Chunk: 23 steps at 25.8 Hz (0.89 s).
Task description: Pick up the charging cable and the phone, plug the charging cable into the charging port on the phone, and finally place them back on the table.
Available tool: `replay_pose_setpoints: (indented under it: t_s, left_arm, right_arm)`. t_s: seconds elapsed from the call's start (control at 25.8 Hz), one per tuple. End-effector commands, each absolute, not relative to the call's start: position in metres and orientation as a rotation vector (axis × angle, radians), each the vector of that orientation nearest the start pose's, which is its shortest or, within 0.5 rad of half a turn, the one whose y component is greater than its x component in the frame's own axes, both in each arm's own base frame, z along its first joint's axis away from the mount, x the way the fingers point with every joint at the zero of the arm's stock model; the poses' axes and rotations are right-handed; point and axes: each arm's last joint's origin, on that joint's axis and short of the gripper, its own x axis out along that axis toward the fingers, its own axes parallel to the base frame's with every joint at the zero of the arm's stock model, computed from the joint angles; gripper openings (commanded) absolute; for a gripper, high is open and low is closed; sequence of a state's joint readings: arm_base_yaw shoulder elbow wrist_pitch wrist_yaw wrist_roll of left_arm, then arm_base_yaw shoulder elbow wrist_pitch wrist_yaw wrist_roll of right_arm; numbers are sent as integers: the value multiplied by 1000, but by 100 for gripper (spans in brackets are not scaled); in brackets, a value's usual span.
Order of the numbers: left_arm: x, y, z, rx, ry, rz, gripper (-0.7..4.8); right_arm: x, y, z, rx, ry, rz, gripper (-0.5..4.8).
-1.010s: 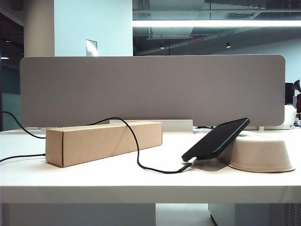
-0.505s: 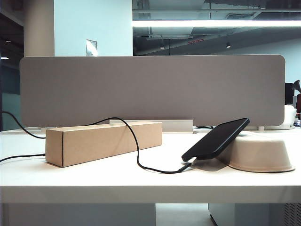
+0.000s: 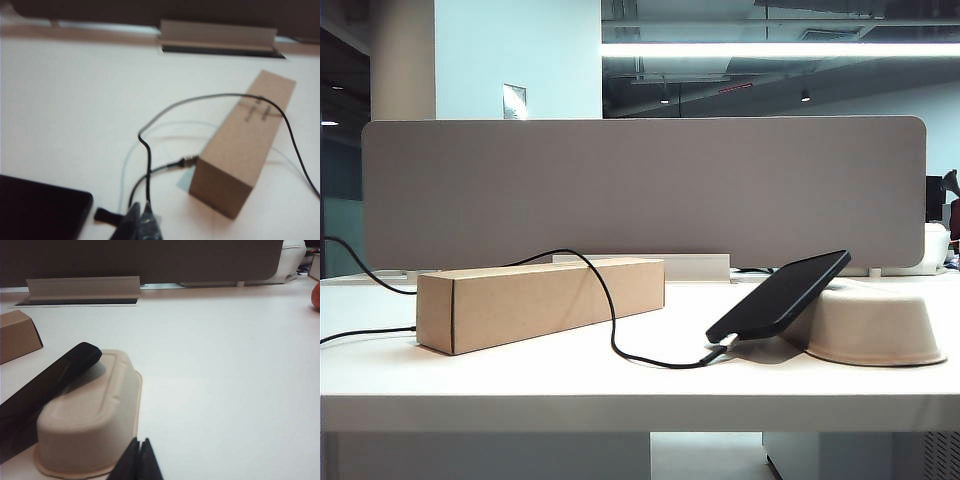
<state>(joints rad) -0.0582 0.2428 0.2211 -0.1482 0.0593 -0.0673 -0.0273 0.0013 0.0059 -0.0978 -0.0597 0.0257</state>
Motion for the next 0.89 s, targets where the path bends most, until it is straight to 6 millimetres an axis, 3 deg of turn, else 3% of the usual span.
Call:
replay_pose_setpoints:
  t_s: [0.04,0.39,0.89]
  left_arm:
    - [100,-5,199,-56,102,-76,-6]
    - [99,-4,164,-49,26,-70,-6]
    - [97,-5,167,-37,-18,-88,-6]
  right_arm:
    - [97,-1,154,28,94,19,-5]
    - [97,-1,154,28,95,19,-5]
    - [97,-1,154,28,100,19,-5]
